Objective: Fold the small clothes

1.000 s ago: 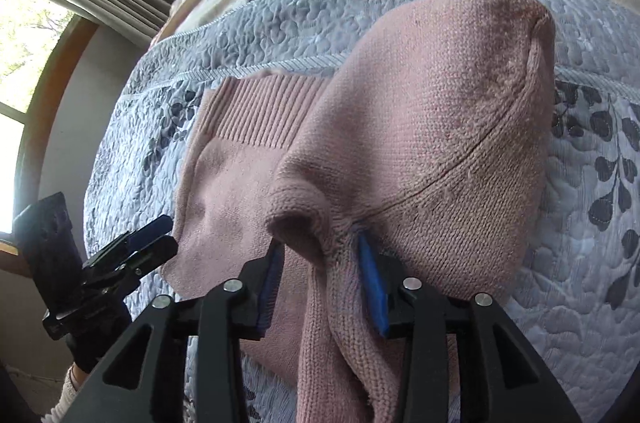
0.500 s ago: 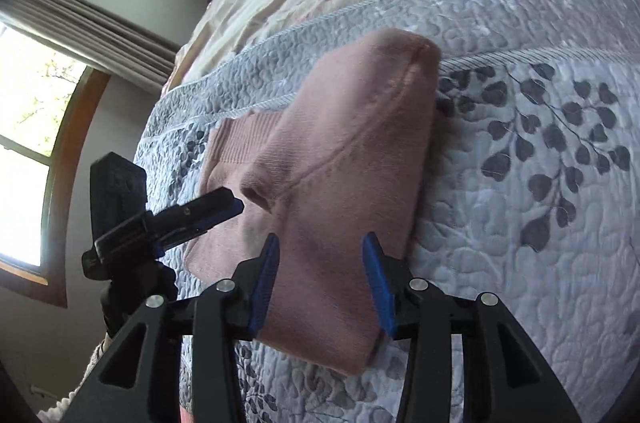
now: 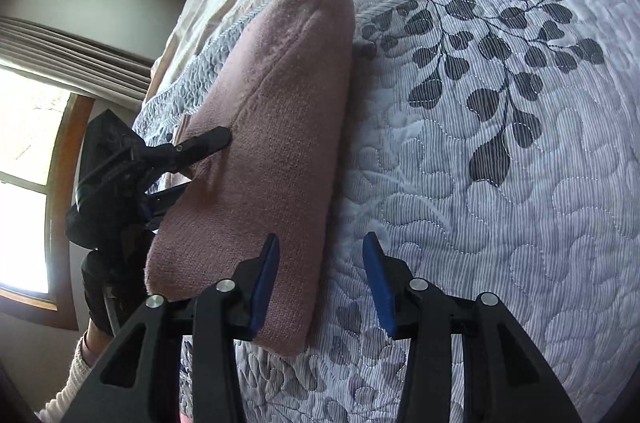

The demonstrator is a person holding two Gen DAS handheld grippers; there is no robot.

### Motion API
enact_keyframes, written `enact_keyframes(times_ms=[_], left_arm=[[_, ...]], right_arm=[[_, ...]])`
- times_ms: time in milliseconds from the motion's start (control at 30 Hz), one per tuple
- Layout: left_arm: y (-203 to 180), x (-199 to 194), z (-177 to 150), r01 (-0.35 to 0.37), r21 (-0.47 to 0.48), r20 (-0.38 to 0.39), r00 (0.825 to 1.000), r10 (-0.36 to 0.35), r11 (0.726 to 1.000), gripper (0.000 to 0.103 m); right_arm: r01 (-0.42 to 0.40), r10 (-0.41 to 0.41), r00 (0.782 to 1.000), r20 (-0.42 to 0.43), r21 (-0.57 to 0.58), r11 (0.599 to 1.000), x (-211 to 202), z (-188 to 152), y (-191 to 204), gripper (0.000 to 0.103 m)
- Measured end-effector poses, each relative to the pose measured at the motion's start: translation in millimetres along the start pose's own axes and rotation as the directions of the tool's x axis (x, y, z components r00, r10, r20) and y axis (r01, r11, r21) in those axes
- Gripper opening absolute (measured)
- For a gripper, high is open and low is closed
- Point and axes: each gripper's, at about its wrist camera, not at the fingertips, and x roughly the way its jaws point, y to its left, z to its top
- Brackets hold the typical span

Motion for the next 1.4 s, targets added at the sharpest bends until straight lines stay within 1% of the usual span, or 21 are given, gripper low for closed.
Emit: enact_keyframes(times_ms=[67,133,167,233,367,533,733,900,1067,1100,1167,1233,1333,1400], left_arm=[[-4.2,0.1,-0.7,0.005,0.01,0.009,1.0,-0.005,1.0,0.026],[-8.2,-5.7,-2.9,0.001,0.029,0.036,0.999,-0.002,1.0,0.022],[-10.8,-11.7,-5.1,0.004,0.041,0.052,0.999,-0.007,0.999,0.022],[-15.9,-23.5,-9.3,0.032,0.066,0.087,0.996,-0.038,0.997,0.02],[-18.0,-55.4,-14.8,0.074,0.094,0.154,0.984,-0.088,0.993,0.02],[-2.6,-101.7,-14.0,0.075,0.099,0.228,0.969,-0.096,0.992,0.02],[30.8,-155.1,-4.9,0.023,0.074,0.298,0.953,-0.044,0.997,0.02],[70.4,-195.2,-1.2,-0.006,0.029,0.331,0.944,-0.004,1.0,0.02],[109.8,-226.1,3.6,-0.026,-0.017,0.362,0.932,0.03,1.0,0.02],[116.9,-228.1,3.3,-0.025,-0.025,0.363,0.931,0.033,0.999,0.02],[131.4,-223.2,4.8,-0.029,-0.034,0.328,0.944,0.039,0.999,0.02],[140.6,-212.2,4.6,-0.071,-0.032,0.302,0.95,0.077,0.997,0.02],[151.1,-196.5,3.1,-0.133,-0.018,0.29,0.948,0.132,0.991,0.021],[156.7,-190.9,2.0,-0.137,-0.025,0.287,0.948,0.138,0.99,0.023]], right_arm=[[-0.001,0.001,1.0,0.001,0.009,1.0,0.1,-4.6,-3.9,0.044],[0.002,-0.002,1.0,0.001,0.018,1.0,-0.2,-7.8,-7.4,0.044],[0.002,-0.002,1.0,0.002,0.02,1.0,-0.8,-9.6,-8.6,0.044],[0.0,-0.001,1.0,0.006,0.026,1.0,-2.0,-12.7,-10.8,0.044],[-0.002,0.001,1.0,0.015,0.017,1.0,-6.3,-20.2,-9.1,0.044],[-0.002,0.002,1.0,0.012,-0.018,1.0,0.9,-24.8,10.0,0.044],[-0.016,0.015,1.0,-0.007,-0.081,0.997,15.2,-27.4,39.6,0.044],[-0.05,0.046,0.998,-0.03,-0.122,0.991,28.2,-29.0,65.1,0.046],[-0.084,0.075,0.995,-0.063,-0.166,0.983,45.9,-34.2,96.5,0.048],[-0.091,0.081,0.994,-0.069,-0.174,0.98,49.5,-35.9,101.3,0.049],[-0.104,0.091,0.993,-0.08,-0.181,0.978,55.8,-39.6,109.5,0.051],[-0.118,0.103,0.99,-0.092,-0.177,0.977,63.4,-43.9,114.4,0.052],[-0.128,0.11,0.988,-0.111,-0.173,0.977,76.5,-45.2,122.8,0.052],[-0.114,0.092,0.988,-0.122,-0.184,0.976,84.1,-48.1,127.8,0.052]])
